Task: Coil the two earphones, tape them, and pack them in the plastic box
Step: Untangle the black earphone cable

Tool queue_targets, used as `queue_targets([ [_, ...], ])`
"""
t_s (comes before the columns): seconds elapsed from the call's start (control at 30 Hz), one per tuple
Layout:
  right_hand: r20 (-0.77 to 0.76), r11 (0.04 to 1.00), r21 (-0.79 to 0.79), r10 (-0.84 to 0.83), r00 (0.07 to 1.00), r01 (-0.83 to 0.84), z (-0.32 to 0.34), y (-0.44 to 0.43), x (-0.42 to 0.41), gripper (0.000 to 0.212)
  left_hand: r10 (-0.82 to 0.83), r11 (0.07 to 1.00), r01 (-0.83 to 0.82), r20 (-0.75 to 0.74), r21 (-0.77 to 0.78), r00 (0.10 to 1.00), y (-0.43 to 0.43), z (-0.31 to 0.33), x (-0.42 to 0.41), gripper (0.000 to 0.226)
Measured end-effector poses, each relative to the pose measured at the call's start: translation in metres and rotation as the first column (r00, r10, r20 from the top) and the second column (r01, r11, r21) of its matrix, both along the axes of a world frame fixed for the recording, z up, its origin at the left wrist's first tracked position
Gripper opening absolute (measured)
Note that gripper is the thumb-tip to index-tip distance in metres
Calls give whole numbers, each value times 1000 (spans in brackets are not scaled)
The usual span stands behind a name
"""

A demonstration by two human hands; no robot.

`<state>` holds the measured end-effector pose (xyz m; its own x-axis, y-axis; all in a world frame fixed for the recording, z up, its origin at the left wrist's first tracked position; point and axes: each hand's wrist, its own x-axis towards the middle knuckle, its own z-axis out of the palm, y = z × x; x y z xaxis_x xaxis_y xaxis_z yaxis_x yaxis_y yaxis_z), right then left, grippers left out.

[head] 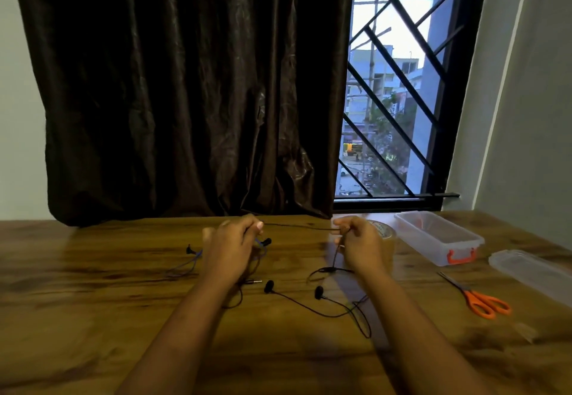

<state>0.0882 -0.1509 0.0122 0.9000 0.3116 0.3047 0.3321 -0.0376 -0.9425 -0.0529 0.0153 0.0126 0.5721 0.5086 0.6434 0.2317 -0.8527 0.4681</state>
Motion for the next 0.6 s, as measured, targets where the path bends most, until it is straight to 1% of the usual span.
queue_targets([
  [0.03,122,976,-218,9,992,18,-2,-1,2,34,48,997,-49,20,67,999,-3,3,-1,21],
  [0.07,245,897,-438,61,968,54,-2,-1,0,44,73,991,-75,24,114,997,-8,4,0,21],
  [0.1,353,787,-604,124,928,125,-2,-1,-4,56,87,985,-88,13,149,996,-13,6,1,21],
  [0.13,436,697,-687,169,884,205,1,-1,-12,64,93,981,-90,-9,173,996,-19,6,2,21],
  [0.17,507,656,-706,206,837,267,4,1,-20,69,95,977,-89,-20,194,995,-24,5,4,21],
  [0.2,547,663,-698,249,799,272,6,4,-29,73,91,974,-84,-20,212,996,-29,4,6,21],
  [0.23,549,706,-679,306,778,201,6,7,-34,76,82,969,-77,-10,235,997,-31,2,8,19],
  [0.27,518,764,-643,378,767,58,5,11,-40,78,68,964,-67,6,259,998,-33,0,9,16],
  [0.3,469,808,-576,447,761,-119,3,15,-45,79,43,961,-47,19,272,999,-33,-2,11,15],
  [0.33,406,817,-504,510,758,-280,1,18,-49,78,5,962,-10,21,272,1000,-32,-3,12,16],
  [0.37,335,797,-453,568,752,-400,-1,19,-51,75,-43,963,36,19,266,999,-31,-4,13,17],
  [0.4,261,774,-414,605,753,-479,-1,19,-52,71,-87,965,80,18,249,996,-30,-5,12,17],
  [0.43,213,773,-373,610,763,-514,-1,19,-53,67,-116,969,105,34,225,993,-30,-4,12,16],
  [0.47,216,790,-340,594,775,-511,-1,19,-52,60,-128,976,115,59,186,990,-30,-4,10,16],
  [0.57,452,888,-321,448,771,-328,-4,22,-46,29,-158,987,153,95,52,983,-32,-2,9,19],
  [0.6,498,914,-307,392,774,-265,-4,22,-44,24,-184,983,182,94,27,978,-32,-2,10,21],
])
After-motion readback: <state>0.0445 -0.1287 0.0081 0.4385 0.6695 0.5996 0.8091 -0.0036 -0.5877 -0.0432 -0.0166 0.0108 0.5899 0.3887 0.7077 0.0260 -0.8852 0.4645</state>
